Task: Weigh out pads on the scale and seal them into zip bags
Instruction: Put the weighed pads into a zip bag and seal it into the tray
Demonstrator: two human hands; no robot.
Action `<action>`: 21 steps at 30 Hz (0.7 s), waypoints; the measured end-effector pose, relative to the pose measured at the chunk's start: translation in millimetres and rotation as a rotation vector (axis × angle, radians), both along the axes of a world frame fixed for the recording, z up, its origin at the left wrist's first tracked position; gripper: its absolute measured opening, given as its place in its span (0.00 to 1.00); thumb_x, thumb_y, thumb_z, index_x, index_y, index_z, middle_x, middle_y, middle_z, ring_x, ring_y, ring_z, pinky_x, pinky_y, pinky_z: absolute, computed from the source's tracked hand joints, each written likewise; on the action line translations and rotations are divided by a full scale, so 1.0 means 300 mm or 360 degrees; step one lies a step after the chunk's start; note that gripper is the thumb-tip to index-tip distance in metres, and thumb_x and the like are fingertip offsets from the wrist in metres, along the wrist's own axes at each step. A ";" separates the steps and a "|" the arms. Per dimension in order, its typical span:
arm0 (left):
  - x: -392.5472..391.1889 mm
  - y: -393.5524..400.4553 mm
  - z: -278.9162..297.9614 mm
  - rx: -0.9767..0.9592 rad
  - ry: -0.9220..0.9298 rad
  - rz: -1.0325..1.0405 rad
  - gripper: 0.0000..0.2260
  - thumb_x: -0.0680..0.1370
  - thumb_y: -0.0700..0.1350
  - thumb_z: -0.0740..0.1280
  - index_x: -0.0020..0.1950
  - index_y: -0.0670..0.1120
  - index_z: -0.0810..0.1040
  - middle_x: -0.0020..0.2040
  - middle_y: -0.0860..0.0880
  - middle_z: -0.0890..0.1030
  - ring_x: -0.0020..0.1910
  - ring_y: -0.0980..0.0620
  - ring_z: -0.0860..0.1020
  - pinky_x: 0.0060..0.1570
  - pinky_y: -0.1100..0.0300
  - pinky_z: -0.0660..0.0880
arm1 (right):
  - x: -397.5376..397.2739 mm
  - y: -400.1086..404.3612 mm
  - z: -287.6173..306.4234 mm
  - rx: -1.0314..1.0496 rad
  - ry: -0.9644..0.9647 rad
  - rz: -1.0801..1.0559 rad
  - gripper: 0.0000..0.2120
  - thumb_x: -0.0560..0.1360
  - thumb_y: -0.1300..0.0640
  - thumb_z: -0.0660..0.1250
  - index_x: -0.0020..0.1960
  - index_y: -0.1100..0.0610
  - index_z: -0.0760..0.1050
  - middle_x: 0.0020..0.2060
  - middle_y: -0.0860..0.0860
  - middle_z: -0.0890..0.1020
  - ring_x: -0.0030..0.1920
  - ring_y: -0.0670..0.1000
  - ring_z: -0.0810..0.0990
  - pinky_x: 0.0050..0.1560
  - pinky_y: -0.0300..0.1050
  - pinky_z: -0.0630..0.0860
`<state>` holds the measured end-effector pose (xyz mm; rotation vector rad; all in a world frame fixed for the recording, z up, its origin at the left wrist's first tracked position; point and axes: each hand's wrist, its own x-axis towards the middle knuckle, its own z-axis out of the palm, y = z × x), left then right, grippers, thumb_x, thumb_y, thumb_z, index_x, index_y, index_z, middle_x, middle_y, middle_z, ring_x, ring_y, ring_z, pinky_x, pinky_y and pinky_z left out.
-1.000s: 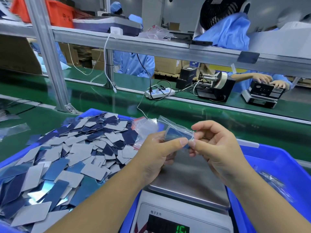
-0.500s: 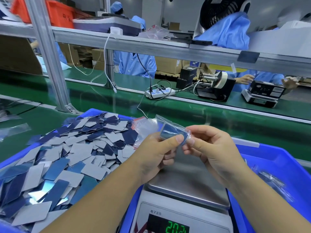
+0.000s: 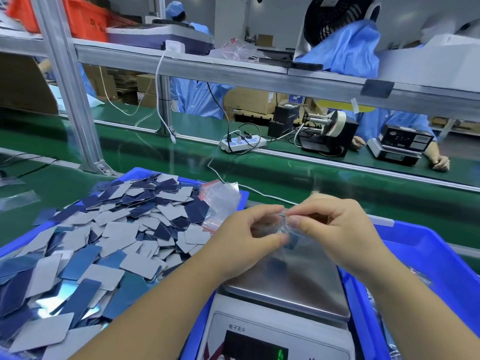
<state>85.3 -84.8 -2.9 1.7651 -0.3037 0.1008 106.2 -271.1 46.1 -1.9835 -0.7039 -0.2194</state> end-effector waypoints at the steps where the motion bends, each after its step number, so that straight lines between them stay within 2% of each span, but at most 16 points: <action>1: -0.002 -0.001 -0.004 0.0108 -0.0043 -0.0029 0.20 0.74 0.48 0.74 0.65 0.57 0.80 0.58 0.58 0.84 0.59 0.60 0.80 0.63 0.56 0.75 | 0.003 0.002 -0.002 -0.0027 0.0019 0.0012 0.12 0.72 0.65 0.75 0.41 0.47 0.86 0.37 0.48 0.83 0.38 0.50 0.81 0.40 0.42 0.76; 3: -0.010 -0.005 -0.001 0.0256 -0.0098 -0.0053 0.15 0.76 0.49 0.72 0.63 0.58 0.81 0.50 0.64 0.84 0.51 0.66 0.80 0.56 0.65 0.75 | 0.011 -0.001 -0.007 -0.0037 0.0004 -0.0039 0.11 0.71 0.64 0.76 0.40 0.47 0.86 0.36 0.46 0.83 0.38 0.50 0.80 0.40 0.44 0.76; 5: -0.010 -0.005 0.003 0.0279 -0.0135 -0.0033 0.11 0.77 0.49 0.71 0.59 0.57 0.83 0.44 0.65 0.83 0.45 0.67 0.80 0.48 0.72 0.72 | 0.013 0.000 -0.010 -0.0038 0.0005 -0.0045 0.11 0.72 0.63 0.76 0.41 0.46 0.86 0.36 0.46 0.83 0.37 0.48 0.81 0.39 0.43 0.77; 8: -0.003 0.000 0.001 0.0207 -0.0136 -0.0027 0.07 0.77 0.47 0.72 0.53 0.54 0.85 0.47 0.58 0.86 0.49 0.60 0.82 0.50 0.65 0.77 | 0.009 0.006 -0.022 -0.0010 0.0120 -0.0026 0.11 0.72 0.62 0.76 0.43 0.45 0.85 0.36 0.48 0.85 0.35 0.47 0.81 0.37 0.43 0.78; 10: 0.003 -0.002 0.002 -0.0017 -0.0084 -0.0009 0.05 0.73 0.48 0.73 0.48 0.54 0.86 0.44 0.56 0.86 0.46 0.58 0.82 0.51 0.60 0.79 | 0.012 0.004 -0.016 0.0183 0.0135 -0.0020 0.08 0.74 0.59 0.74 0.47 0.46 0.84 0.37 0.50 0.85 0.35 0.45 0.80 0.36 0.39 0.77; 12: 0.010 -0.004 0.002 -0.0267 -0.0004 0.0054 0.04 0.70 0.49 0.74 0.44 0.56 0.85 0.39 0.55 0.85 0.40 0.58 0.80 0.47 0.61 0.78 | 0.017 -0.003 -0.004 0.0338 0.0219 -0.0005 0.05 0.73 0.53 0.70 0.48 0.47 0.83 0.37 0.50 0.85 0.35 0.46 0.80 0.37 0.40 0.78; 14: 0.017 -0.003 0.001 -0.0380 0.0026 0.0098 0.03 0.71 0.49 0.73 0.44 0.54 0.86 0.39 0.53 0.84 0.39 0.57 0.80 0.45 0.62 0.78 | 0.018 -0.012 -0.006 0.0285 0.0275 0.0017 0.07 0.70 0.50 0.71 0.48 0.47 0.82 0.37 0.49 0.84 0.35 0.46 0.79 0.38 0.42 0.79; 17: 0.015 0.000 0.002 -0.0411 0.0016 0.0089 0.03 0.74 0.46 0.73 0.42 0.55 0.85 0.40 0.53 0.85 0.38 0.58 0.79 0.42 0.64 0.77 | 0.019 -0.013 -0.020 0.0137 0.0193 -0.0037 0.08 0.70 0.60 0.77 0.45 0.48 0.83 0.36 0.47 0.84 0.35 0.46 0.79 0.40 0.46 0.78; 19: 0.011 0.001 0.004 -0.0415 0.0013 0.0073 0.05 0.75 0.44 0.73 0.42 0.55 0.85 0.40 0.53 0.85 0.38 0.59 0.79 0.42 0.66 0.77 | 0.024 -0.014 -0.023 0.0176 0.0163 -0.0041 0.12 0.71 0.66 0.76 0.44 0.49 0.83 0.35 0.48 0.84 0.35 0.46 0.80 0.40 0.50 0.79; 21: 0.008 0.001 0.008 -0.0436 0.0033 0.0062 0.03 0.73 0.47 0.73 0.42 0.56 0.85 0.42 0.51 0.85 0.40 0.57 0.80 0.44 0.63 0.77 | 0.026 -0.016 -0.025 0.0179 0.0138 -0.0023 0.14 0.72 0.67 0.75 0.45 0.47 0.83 0.35 0.48 0.84 0.36 0.47 0.80 0.41 0.51 0.79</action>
